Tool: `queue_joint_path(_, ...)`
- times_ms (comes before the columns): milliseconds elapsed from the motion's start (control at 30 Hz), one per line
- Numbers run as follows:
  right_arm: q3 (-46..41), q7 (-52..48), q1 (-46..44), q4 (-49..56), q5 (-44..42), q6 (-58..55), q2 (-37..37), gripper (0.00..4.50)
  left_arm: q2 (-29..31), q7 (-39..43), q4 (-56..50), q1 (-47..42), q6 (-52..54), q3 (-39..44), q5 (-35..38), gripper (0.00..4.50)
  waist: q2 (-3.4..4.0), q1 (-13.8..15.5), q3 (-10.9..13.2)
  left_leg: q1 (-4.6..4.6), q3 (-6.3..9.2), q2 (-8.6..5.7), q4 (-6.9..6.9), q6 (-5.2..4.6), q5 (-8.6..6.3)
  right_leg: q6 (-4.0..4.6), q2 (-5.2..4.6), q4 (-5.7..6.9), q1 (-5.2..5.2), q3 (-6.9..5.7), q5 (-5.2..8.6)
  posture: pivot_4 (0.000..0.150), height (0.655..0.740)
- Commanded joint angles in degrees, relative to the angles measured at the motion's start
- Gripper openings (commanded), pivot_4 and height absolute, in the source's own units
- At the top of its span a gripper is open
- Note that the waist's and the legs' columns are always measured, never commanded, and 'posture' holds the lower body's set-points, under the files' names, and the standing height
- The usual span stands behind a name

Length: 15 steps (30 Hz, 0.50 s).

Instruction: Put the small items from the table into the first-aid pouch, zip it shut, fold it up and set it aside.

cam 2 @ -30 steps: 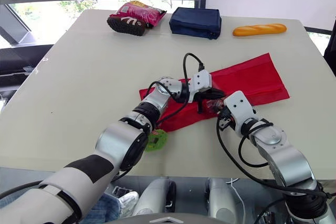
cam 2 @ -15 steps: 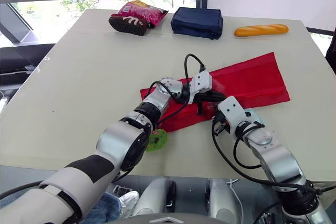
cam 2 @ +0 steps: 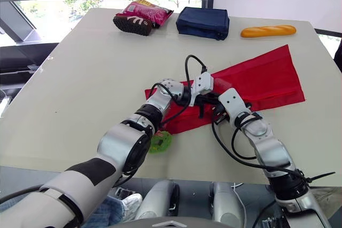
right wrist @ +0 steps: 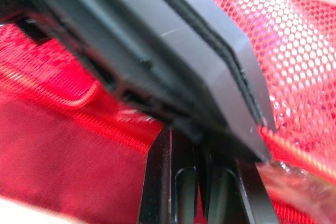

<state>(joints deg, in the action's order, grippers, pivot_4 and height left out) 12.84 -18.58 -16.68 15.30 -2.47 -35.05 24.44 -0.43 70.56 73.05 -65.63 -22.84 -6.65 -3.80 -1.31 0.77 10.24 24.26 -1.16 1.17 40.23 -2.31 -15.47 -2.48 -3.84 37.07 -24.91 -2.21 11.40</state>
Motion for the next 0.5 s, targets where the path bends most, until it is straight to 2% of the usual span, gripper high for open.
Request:
queue_joint_path(33,-3.93,-0.21,-0.66,3.56,-0.03,4.68,0.13,0.10,-0.65,0.99,-0.18,0.13,0.12,-0.57,-0.72,0.00,0.00,-0.01,0.00,0.01,0.00,0.00,0.00,0.00,0.00,0.01,0.00,0.00,0.00,0.00,-0.01,0.150,0.7164)
queue_joint_path(233,-7.61,-6.33,6.67,12.57,-4.81,1.99,4.12,0.10,-0.32,0.48,-0.11,0.25,0.16,-0.54,-0.80,0.00,0.01,-0.04,-0.01,0.21,0.04,-0.11,0.01,0.00,0.00,0.06,0.00,-0.10,-0.03,0.00,-0.03,0.150,0.7164)
queue_joint_path(367,-12.86,-10.74,12.45,19.97,-8.83,-2.66,9.27,0.10,-0.21,-0.06,0.09,0.14,0.30,-0.41,-0.92,0.00,0.09,0.00,-0.02,0.25,0.04,-0.08,0.01,0.00,0.00,0.05,0.04,-0.11,-0.10,0.00,-0.03,0.150,0.7164)
queue_joint_path(500,-14.75,-9.46,12.75,19.08,-7.92,-4.36,10.63,0.10,-0.53,0.75,0.03,0.10,0.18,-0.36,-0.75,0.00,0.09,-0.04,-0.02,0.23,0.05,-0.05,0.04,0.00,0.00,0.01,0.06,-0.10,-0.08,-0.03,-0.01,0.150,0.7164)
